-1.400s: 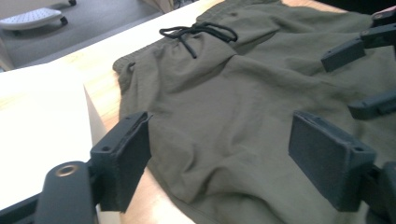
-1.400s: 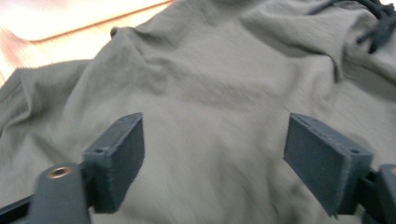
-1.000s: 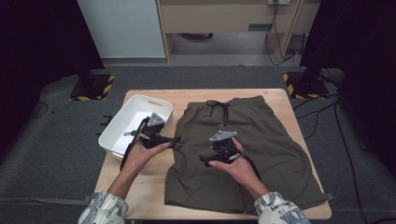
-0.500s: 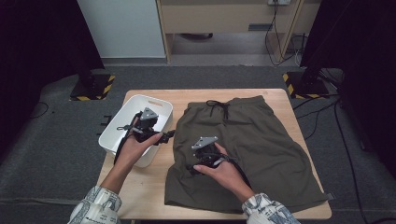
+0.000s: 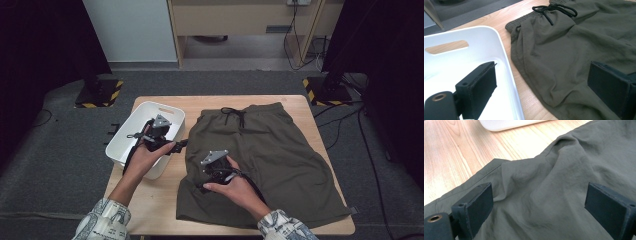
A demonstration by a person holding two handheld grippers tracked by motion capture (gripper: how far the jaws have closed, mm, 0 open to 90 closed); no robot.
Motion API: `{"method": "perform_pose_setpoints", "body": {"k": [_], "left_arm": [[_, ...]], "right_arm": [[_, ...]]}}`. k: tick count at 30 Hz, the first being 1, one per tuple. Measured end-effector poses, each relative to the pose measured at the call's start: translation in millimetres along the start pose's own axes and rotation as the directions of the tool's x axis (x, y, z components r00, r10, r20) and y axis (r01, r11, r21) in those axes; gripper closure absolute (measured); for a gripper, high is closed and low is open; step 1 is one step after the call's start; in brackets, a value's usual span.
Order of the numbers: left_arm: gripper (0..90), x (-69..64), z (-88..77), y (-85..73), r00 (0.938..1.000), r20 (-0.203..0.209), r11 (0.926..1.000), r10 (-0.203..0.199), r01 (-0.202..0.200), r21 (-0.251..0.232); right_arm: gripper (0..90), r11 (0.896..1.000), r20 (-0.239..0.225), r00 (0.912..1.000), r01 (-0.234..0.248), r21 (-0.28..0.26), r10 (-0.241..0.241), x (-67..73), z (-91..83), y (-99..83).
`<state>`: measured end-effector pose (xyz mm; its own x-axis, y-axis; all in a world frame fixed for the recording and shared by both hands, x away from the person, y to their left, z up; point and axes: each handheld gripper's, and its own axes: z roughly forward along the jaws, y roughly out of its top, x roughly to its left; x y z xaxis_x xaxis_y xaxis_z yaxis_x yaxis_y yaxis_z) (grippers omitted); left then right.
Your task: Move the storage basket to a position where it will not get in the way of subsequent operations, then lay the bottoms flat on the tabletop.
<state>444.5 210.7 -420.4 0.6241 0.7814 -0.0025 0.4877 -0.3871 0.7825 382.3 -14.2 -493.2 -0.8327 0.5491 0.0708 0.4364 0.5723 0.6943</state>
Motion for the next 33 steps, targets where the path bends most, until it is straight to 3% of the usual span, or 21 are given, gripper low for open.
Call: {"method": "perform_pose_setpoints", "body": {"k": [7, 12, 21, 29, 33], "left_arm": [[8.1, 3.0, 1.9, 1.3, 1.0000, -0.002, 0.9999, -0.007, 0.007, 0.007], [8.2, 0.3, -0.5, 0.9, 1.0000, -0.009, 1.0000, -0.001, 0.001, 0.007], [8.4, -8.0, -1.4, 3.3, 0.9999, -0.004, 0.9999, 0.010, -0.010, 0.008], [8.5, -11.3, -5.2, 9.3, 0.9995, -0.006, 0.9995, 0.031, -0.031, 0.011], [8.5, -10.8, -7.6, 9.5, 0.9996, -0.009, 0.9996, 0.028, -0.028, 0.002]], "right_arm": [[7.6, 1.000, -0.018, 0.9998, -0.001, 0.010, 0.001, 8.9, 2.8, -0.9], [7.1, 0.999, -0.050, 0.9978, 0.046, 0.030, -0.044, 27.4, 5.7, -6.4], [5.8, 0.997, -0.086, 0.9941, 0.070, 0.040, -0.066, 50.1, 12.2, -17.8], [4.6, 0.997, -0.112, 0.9916, 0.069, 0.041, -0.064, 60.9, 20.3, -18.2], [4.7, 0.998, -0.098, 0.9939, 0.055, 0.039, -0.051, 67.7, 26.4, -20.0]]}}
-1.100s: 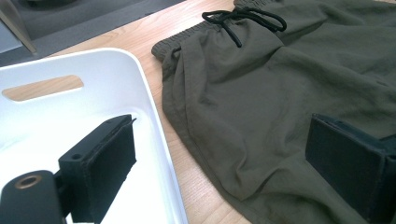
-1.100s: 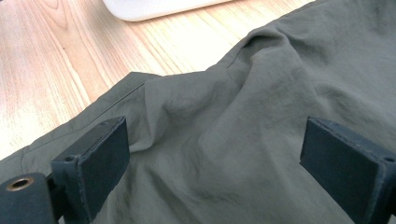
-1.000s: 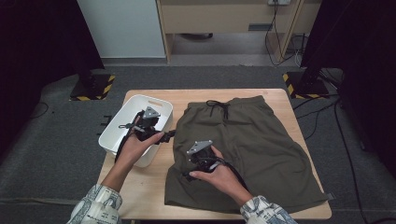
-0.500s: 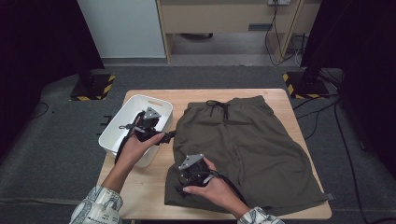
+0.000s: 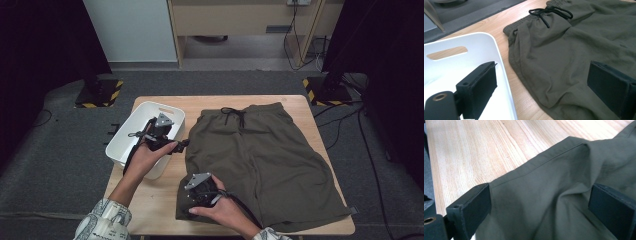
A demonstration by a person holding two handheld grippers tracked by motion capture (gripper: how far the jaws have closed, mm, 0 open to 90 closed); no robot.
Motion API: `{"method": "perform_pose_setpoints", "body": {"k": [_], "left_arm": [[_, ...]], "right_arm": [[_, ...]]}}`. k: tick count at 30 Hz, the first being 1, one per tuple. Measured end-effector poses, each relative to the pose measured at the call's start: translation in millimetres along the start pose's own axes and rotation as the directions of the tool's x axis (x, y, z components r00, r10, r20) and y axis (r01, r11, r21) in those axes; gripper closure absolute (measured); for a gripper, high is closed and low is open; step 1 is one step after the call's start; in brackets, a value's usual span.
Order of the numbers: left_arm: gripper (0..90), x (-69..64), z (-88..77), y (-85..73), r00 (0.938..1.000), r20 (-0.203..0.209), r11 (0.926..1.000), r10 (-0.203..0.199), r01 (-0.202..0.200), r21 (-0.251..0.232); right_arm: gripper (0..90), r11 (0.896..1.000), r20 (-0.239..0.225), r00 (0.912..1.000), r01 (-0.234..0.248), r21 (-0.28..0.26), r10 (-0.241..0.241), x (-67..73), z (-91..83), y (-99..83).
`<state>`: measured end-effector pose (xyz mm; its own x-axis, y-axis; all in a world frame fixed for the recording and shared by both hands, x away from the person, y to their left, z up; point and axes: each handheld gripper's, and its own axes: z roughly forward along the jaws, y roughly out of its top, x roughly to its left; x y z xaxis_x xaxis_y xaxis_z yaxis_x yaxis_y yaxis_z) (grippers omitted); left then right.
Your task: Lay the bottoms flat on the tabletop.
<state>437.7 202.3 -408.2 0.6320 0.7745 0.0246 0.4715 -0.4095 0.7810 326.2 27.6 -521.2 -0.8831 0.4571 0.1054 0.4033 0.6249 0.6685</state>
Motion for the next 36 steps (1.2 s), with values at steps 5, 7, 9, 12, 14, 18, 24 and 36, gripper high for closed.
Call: {"method": "perform_pose_setpoints", "body": {"k": [5, 7, 9, 12, 14, 18, 24, 36], "left_arm": [[8.6, -1.4, 0.3, -0.8, 1.0000, -0.003, 0.9999, 0.008, -0.008, 0.007], [8.6, -2.1, 0.4, -0.9, 0.9999, -0.005, 0.9999, 0.010, -0.010, 0.007], [8.6, -2.7, 0.8, -0.9, 1.0000, -0.004, 1.0000, 0.008, -0.008, 0.005], [8.6, -3.3, 1.0, -0.7, 1.0000, -0.006, 1.0000, 0.005, -0.005, 0.001], [8.6, -3.3, 1.0, -0.8, 1.0000, -0.006, 1.0000, 0.005, -0.005, 0.000], [8.6, -1.7, 1.0, -1.7, 1.0000, -0.005, 1.0000, 0.008, -0.008, 0.003], [8.6, -0.5, -1.1, -3.1, 1.0000, -0.005, 1.0000, 0.006, -0.006, 0.002], [8.8, -3.1, -0.7, -2.2, 0.9999, 0.002, 0.9999, 0.015, -0.015, 0.000]], "right_arm": [[4.5, 0.999, 0.013, 0.9991, 0.041, -0.024, -0.041, 16.3, 1.1, -0.7], [4.1, 0.998, 0.026, 0.9983, 0.052, -0.030, -0.051, 20.5, 1.5, -0.8], [3.7, 0.997, 0.031, 0.9969, 0.073, -0.023, -0.072, 23.6, 4.7, -1.6], [2.3, 0.996, 0.052, 0.9946, 0.089, 0.013, -0.090, 27.8, 15.6, -2.7], [0.9, 0.994, 0.046, 0.9932, 0.107, 0.002, -0.107, 26.4, 18.0, -2.2], [0.9, 0.993, 0.090, 0.9888, 0.120, -0.006, -0.119, 15.1, 16.5, -0.9], [0.7, 0.999, 0.089, 0.9949, 0.049, -0.011, -0.047, -5.8, 16.6, -1.6], [1.6, 1.000, 0.132, 0.9910, 0.025, -0.008, -0.024, -32.2, 19.2, 7.1]]}}
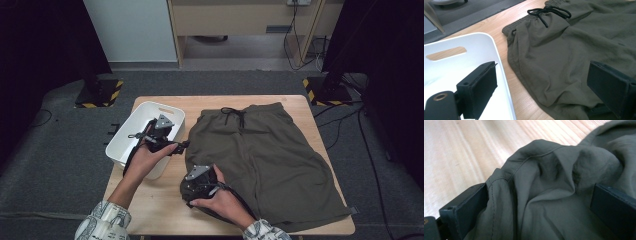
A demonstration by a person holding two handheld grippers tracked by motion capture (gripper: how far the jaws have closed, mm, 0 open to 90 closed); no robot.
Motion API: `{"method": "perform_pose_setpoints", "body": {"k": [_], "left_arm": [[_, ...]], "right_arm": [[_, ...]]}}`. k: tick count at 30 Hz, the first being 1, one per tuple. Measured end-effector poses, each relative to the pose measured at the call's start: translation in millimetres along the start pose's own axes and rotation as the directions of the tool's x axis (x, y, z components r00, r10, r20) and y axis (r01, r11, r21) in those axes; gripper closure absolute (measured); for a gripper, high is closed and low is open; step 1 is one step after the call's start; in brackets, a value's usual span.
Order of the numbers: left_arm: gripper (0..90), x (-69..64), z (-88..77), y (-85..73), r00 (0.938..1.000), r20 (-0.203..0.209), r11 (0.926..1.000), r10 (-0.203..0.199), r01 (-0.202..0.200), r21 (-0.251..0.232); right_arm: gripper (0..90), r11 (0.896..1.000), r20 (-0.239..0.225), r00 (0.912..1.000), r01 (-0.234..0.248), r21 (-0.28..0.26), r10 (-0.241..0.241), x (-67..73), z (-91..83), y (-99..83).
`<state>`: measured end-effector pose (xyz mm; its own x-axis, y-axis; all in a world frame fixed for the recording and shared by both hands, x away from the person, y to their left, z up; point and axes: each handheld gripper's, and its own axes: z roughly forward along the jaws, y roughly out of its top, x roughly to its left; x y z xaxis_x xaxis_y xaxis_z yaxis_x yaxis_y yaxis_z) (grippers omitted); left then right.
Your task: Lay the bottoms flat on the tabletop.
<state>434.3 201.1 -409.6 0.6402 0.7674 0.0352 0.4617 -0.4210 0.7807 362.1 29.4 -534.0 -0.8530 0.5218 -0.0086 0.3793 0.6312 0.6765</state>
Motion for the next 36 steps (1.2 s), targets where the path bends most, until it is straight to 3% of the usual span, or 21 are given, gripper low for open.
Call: {"method": "perform_pose_setpoints", "body": {"k": [1, 5, 12, 14, 21, 27, 29, 33, 36], "left_arm": [[8.8, -0.6, 0.4, -0.1, 1.0000, 0.001, 1.0000, -0.003, 0.003, -0.004], [8.8, -0.2, 0.7, -0.1, 1.0000, 0.000, 1.0000, -0.004, 0.004, -0.006], [9.2, -1.5, 1.8, -0.4, 0.9999, 0.010, 0.9999, -0.009, 0.009, -0.004], [9.4, -1.6, 2.3, -0.7, 0.9999, 0.012, 0.9999, -0.012, 0.012, -0.003], [10.1, -5.2, 4.2, 0.4, 0.9999, 0.013, 1.0000, -0.005, 0.005, -0.004], [12.2, -11.8, 15.8, 7.2, 0.9998, 0.002, 0.9998, -0.017, 0.017, -0.005], [13.5, -15.3, 23.4, 10.7, 0.9995, 0.002, 0.9995, -0.031, 0.031, -0.005], [17.5, -19.7, 37.9, 16.2, 0.9989, -0.002, 0.9989, -0.047, 0.047, 0.003], [19.7, -24.6, 50.8, 21.9, 0.9984, -0.013, 0.9984, -0.054, 0.055, 0.012]], "right_arm": [[1.6, 1.000, -0.009, 0.9997, -0.022, 0.002, 0.022, -2.0, 1.2, 0.4], [11.2, 1.000, -0.023, 0.9997, -0.007, -0.015, 0.007, -7.5, 0.9, 1.7], [71.1, 0.999, -0.035, 0.9993, -0.017, -0.029, 0.016, -18.7, -7.3, 3.8], [79.4, 1.000, -0.051, 0.9985, -0.018, -0.025, 0.017, -20.4, -8.3, 3.7], [84.3, 0.999, -0.161, 0.9863, -0.036, -0.012, 0.034, -15.5, -21.3, -6.2], [84.4, 0.997, -0.233, 0.9717, -0.051, -0.059, 0.036, -12.2, -52.7, -18.2], [84.3, 0.996, -0.219, 0.9751, -0.051, -0.074, 0.034, -14.5, -63.8, -21.8], [84.3, 0.990, -0.146, 0.9882, -0.064, -0.123, 0.045, -27.5, -87.1, -30.5], [84.3, 0.987, -0.105, 0.9928, -0.073, -0.142, 0.059, -38.0, -100.1, -36.7]]}}
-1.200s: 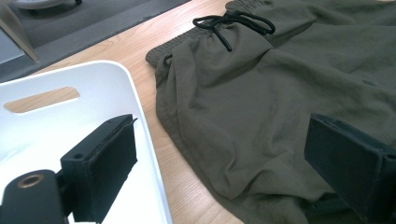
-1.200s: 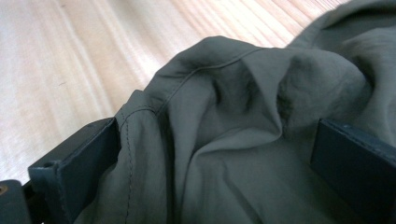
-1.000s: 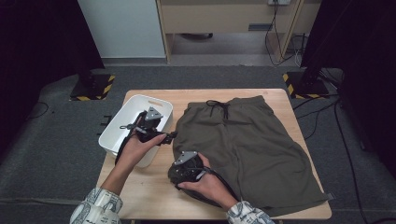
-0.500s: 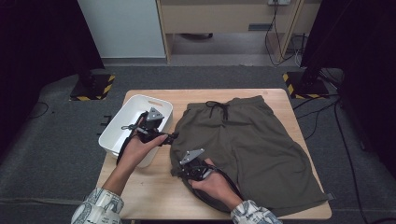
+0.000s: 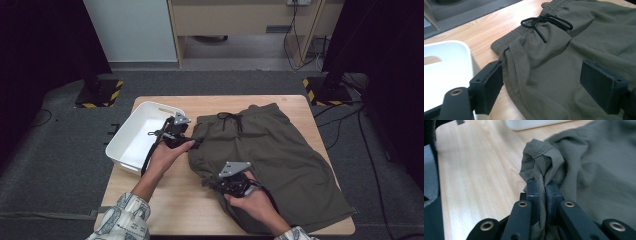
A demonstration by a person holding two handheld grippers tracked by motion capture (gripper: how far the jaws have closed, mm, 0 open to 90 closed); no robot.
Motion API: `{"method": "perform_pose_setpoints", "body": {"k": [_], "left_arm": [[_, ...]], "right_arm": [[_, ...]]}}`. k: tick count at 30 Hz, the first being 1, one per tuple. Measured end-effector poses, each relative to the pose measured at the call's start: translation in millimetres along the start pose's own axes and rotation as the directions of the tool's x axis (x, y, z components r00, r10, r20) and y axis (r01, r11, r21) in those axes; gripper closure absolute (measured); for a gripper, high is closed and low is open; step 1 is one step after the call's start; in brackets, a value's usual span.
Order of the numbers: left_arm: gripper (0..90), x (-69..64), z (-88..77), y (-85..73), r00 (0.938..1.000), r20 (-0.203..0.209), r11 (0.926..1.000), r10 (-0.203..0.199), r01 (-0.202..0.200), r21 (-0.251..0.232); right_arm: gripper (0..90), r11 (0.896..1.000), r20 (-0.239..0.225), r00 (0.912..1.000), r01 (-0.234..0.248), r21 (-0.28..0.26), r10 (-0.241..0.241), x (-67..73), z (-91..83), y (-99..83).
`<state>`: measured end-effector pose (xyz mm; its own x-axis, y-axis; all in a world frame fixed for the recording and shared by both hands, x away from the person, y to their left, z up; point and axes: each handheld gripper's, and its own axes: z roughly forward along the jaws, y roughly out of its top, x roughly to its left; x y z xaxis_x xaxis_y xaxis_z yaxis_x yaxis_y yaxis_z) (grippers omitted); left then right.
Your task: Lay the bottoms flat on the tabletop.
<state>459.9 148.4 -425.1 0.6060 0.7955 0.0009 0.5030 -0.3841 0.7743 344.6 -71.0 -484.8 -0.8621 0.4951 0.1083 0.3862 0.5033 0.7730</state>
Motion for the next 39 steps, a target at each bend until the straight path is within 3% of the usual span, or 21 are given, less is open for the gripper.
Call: {"method": "perform_pose_setpoints", "body": {"k": [6, 15, 18, 21, 30, 39], "left_arm": [[21.7, -7.7, 29.9, 9.3, 0.9998, -0.020, 0.9996, -0.006, 0.007, 0.027], [20.7, -2.9, 61.3, 5.2, 0.9985, -0.035, 0.9962, -0.042, 0.045, 0.075], [18.2, -1.7, 70.7, 2.8, 0.9987, -0.038, 0.9955, -0.032, 0.036, 0.088], [17.7, 0.2, 78.6, 0.9, 0.9973, -0.044, 0.9939, -0.058, 0.062, 0.091], [15.3, -0.3, 94.9, -4.0, 0.9960, -0.054, 0.9913, -0.072, 0.077, 0.106], [19.5, 0.4, 107.4, -14.4, 0.9930, -0.076, 0.9891, -0.091, 0.099, 0.110]], "right_arm": [[84.3, 0.999, 0.048, 0.9980, -0.040, -0.005, 0.040, -18.2, -18.6, -13.8], [84.1, 0.995, 0.083, 0.9913, -0.101, -0.020, 0.102, -37.7, -26.4, -28.4], [84.0, 0.994, 0.094, 0.9893, -0.110, -0.023, 0.112, -40.6, -27.8, -30.2], [84.0, 0.993, 0.111, 0.9867, -0.116, -0.029, 0.119, -42.6, -30.1, -31.8], [83.8, 0.992, 0.115, 0.9850, -0.126, -0.030, 0.128, -46.0, -38.1, -38.6], [83.7, 0.990, 0.120, 0.9828, -0.138, -0.022, 0.140, -47.7, -42.8, -43.0]]}}
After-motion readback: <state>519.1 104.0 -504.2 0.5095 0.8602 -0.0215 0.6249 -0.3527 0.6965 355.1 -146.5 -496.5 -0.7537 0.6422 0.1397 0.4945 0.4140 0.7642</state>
